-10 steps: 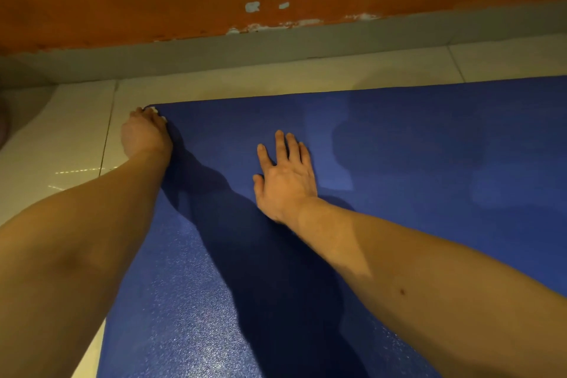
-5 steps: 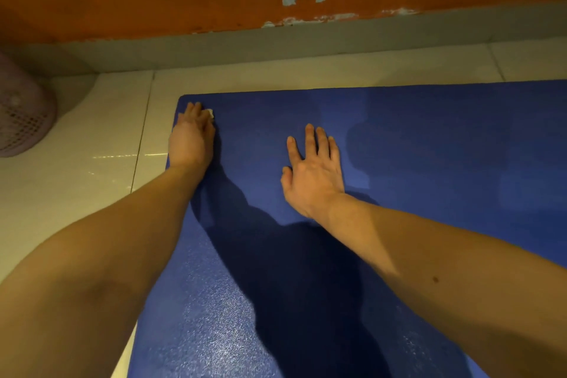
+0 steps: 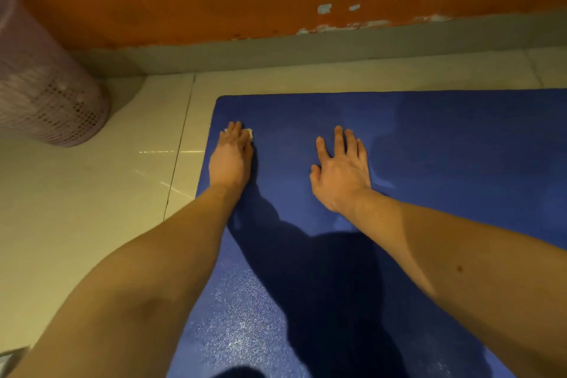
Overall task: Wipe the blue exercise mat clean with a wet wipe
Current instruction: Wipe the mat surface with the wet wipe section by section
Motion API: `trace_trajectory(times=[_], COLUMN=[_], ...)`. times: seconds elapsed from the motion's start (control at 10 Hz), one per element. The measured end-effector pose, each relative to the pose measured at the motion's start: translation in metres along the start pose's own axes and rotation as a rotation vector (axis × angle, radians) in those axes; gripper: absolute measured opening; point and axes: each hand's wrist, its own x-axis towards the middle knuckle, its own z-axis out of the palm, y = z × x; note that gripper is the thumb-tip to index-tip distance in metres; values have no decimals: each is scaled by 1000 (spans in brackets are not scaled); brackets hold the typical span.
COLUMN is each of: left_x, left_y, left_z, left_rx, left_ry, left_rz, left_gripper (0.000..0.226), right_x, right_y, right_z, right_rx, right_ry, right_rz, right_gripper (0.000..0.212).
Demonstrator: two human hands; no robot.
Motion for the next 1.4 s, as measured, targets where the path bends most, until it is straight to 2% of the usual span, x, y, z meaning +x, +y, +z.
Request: trace_trajectory(times=[0.1, 0.2, 0.3, 0.4, 0.5, 0.6, 0.7, 0.8, 0.9, 1.0, 1.1, 1.2, 1.3, 1.4], left_x=[-1, -16, -39, -68, -71, -81, -97, -120, -117, -131, -147, -155, -178, -181], left_y=[-34, -51, -37, -3, -18, -37, -54, -23, -7, -29, -56, -49, -17, -1], left_z=[-9, -10, -3, 6, 9, -6, -2, -17, 2, -8, -7, -3, 14, 25], left_rx=[56, 21, -102, -118, -107, -74, -4, 18, 473, 528, 474, 1190, 574, 654], left_ry=[46, 75, 128, 71, 81, 101, 139, -84, -166, -99, 50, -138, -332, -162], left_rz=[-86, -210, -168, 65, 58, -61, -127, -128, 158, 55, -108, 233, 209, 185], left_gripper=[34, 38, 35, 42, 43, 43, 77, 54, 73, 58, 95, 56, 68, 64], right_x=[1, -8, -21, -32, -47, -60, -70, -77, -83, -90, -97, -100, -106, -112], right_y=[5, 4, -2, -13, -28, -30, -26, -28, -34, -40, -36, -28, -27, -33], right_z=[-2, -3, -1, 2, 1, 4, 7, 8, 7, 7, 11, 15, 20, 22], right_rx=[-5, 12, 52, 89, 114, 102, 55, 40, 44, 45, 14, -33, -33, -29], right_ry=[-22, -21, 11, 32, 18, 4, -15, -31, -34, -41, -29, -27, -30, -16], right_rz=[-13, 4, -23, -76, -128, -164, -161, -161, -173, -193, -199, -175, -152, -162], right_gripper=[68, 68, 69, 68, 68, 68, 68, 68, 68, 67, 66, 66, 65, 66])
